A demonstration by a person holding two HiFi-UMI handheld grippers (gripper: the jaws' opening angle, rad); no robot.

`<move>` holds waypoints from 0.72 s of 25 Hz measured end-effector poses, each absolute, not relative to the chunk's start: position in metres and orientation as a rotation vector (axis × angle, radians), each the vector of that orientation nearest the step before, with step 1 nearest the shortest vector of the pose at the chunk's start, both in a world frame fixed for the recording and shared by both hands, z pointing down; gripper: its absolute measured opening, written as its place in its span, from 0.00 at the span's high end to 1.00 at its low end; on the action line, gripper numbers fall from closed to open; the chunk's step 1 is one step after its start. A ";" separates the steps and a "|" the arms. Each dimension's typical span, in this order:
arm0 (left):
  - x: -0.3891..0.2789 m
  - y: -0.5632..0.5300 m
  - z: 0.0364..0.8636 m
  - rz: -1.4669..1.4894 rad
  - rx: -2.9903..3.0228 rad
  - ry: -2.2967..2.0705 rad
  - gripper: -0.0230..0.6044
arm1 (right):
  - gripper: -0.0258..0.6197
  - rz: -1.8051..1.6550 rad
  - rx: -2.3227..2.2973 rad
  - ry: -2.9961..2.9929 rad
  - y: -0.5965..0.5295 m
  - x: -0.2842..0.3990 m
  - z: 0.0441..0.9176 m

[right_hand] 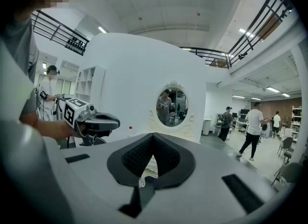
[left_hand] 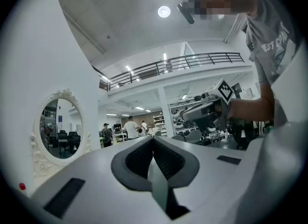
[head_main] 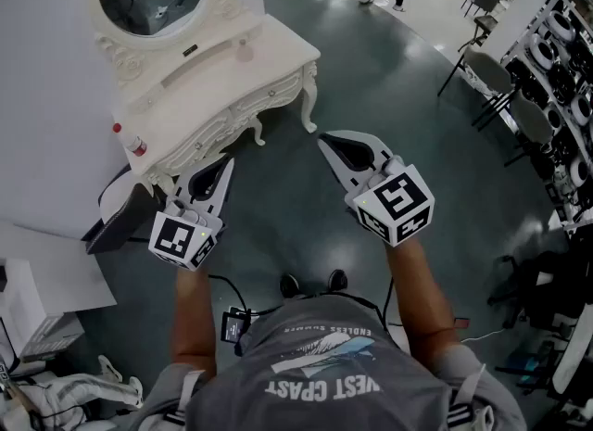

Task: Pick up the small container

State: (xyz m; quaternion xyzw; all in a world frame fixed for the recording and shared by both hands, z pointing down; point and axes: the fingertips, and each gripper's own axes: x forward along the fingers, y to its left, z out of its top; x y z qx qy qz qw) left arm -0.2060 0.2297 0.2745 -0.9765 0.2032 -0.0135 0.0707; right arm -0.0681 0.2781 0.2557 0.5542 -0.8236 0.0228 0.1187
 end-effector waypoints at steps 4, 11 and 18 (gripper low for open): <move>-0.211 0.223 0.274 -0.032 -2.935 0.605 0.94 | 0.92 0.066 1.628 -2.401 0.272 -0.070 0.256; -0.213 0.209 0.275 -0.011 -2.941 0.590 0.94 | 0.92 0.067 1.627 -2.385 0.260 -0.075 0.256; -0.204 0.193 0.284 -0.032 -2.961 0.621 0.94 | 0.92 0.103 1.575 -2.452 0.237 -0.069 0.257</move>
